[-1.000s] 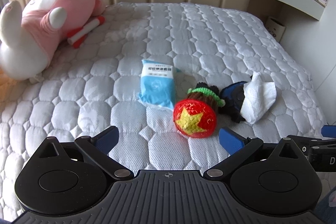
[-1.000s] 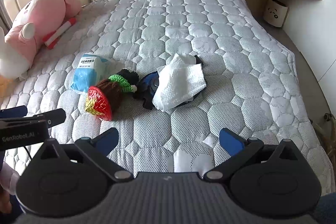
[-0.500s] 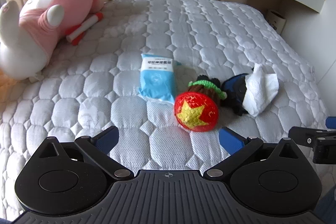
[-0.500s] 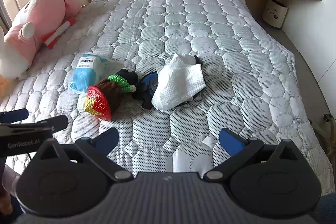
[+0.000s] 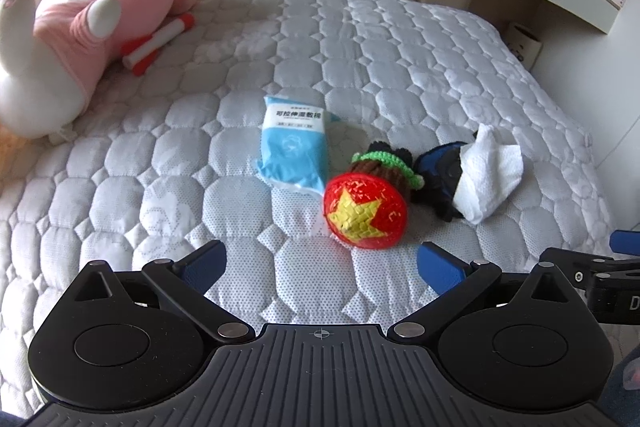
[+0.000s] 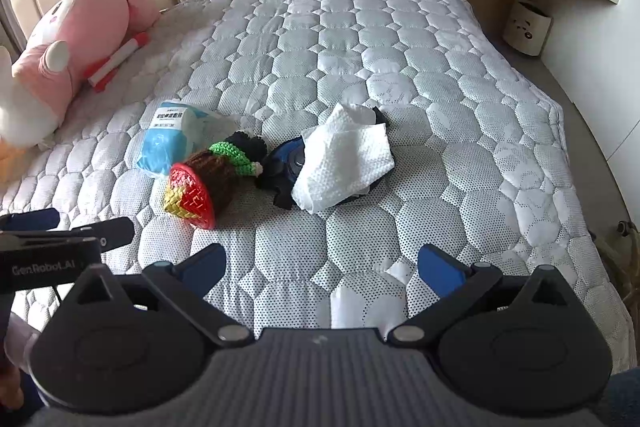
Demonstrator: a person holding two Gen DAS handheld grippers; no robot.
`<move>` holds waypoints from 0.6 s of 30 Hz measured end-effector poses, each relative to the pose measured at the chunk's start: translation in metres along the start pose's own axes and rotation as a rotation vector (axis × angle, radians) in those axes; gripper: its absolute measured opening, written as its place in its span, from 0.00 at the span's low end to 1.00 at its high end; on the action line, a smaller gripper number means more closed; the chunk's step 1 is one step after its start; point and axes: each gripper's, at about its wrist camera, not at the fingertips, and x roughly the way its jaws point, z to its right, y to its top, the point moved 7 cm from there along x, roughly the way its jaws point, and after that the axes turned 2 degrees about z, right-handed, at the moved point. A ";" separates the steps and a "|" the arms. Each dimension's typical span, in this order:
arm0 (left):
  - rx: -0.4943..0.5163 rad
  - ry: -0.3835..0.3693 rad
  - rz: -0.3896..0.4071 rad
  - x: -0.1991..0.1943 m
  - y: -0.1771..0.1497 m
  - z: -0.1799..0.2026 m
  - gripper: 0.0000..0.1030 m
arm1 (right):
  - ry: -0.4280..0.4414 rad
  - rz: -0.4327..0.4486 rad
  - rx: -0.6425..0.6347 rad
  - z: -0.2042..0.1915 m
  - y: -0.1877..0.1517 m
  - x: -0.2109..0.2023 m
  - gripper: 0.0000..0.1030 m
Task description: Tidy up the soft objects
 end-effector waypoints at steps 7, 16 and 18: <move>-0.001 -0.001 0.002 -0.001 0.001 0.000 1.00 | 0.001 0.001 -0.002 0.000 0.004 0.006 1.00; -0.004 -0.001 0.004 -0.004 0.002 0.002 1.00 | 0.009 -0.009 -0.005 0.001 0.002 0.009 1.00; 0.001 0.005 -0.001 -0.003 0.002 0.003 1.00 | 0.009 -0.015 -0.005 0.001 0.004 0.014 1.00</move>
